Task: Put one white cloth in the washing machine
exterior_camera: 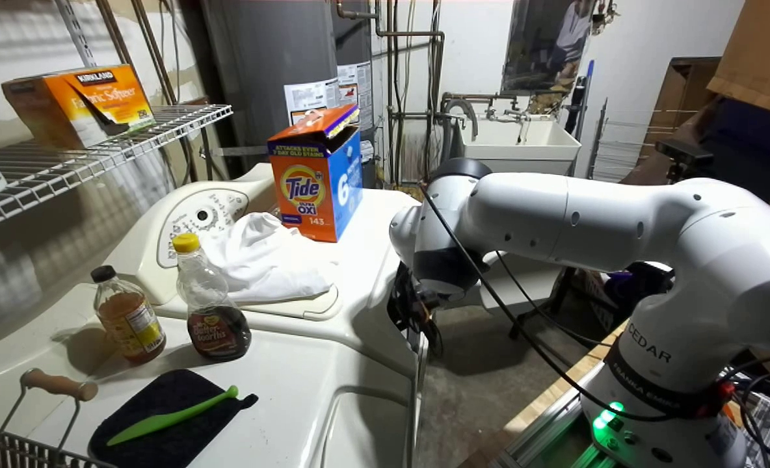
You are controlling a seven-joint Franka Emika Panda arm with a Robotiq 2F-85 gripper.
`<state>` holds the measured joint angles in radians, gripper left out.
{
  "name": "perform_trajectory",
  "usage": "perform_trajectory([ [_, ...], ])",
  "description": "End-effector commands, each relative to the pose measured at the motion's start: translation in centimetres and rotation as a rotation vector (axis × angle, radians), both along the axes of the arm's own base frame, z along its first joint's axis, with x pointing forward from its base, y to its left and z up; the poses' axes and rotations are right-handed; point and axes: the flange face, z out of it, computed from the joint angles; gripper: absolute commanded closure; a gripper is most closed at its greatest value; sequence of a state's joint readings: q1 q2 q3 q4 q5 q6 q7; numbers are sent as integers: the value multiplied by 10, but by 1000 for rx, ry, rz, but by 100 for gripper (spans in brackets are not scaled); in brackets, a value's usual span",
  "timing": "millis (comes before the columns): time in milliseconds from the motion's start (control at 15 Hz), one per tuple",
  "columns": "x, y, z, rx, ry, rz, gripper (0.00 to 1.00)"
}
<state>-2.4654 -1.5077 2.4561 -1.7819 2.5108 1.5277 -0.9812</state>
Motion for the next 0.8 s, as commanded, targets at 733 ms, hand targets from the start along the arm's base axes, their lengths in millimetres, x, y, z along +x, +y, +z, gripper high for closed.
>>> perform_trajectory([
  [733, -23, -94, 106, -432, 450, 275, 0],
])
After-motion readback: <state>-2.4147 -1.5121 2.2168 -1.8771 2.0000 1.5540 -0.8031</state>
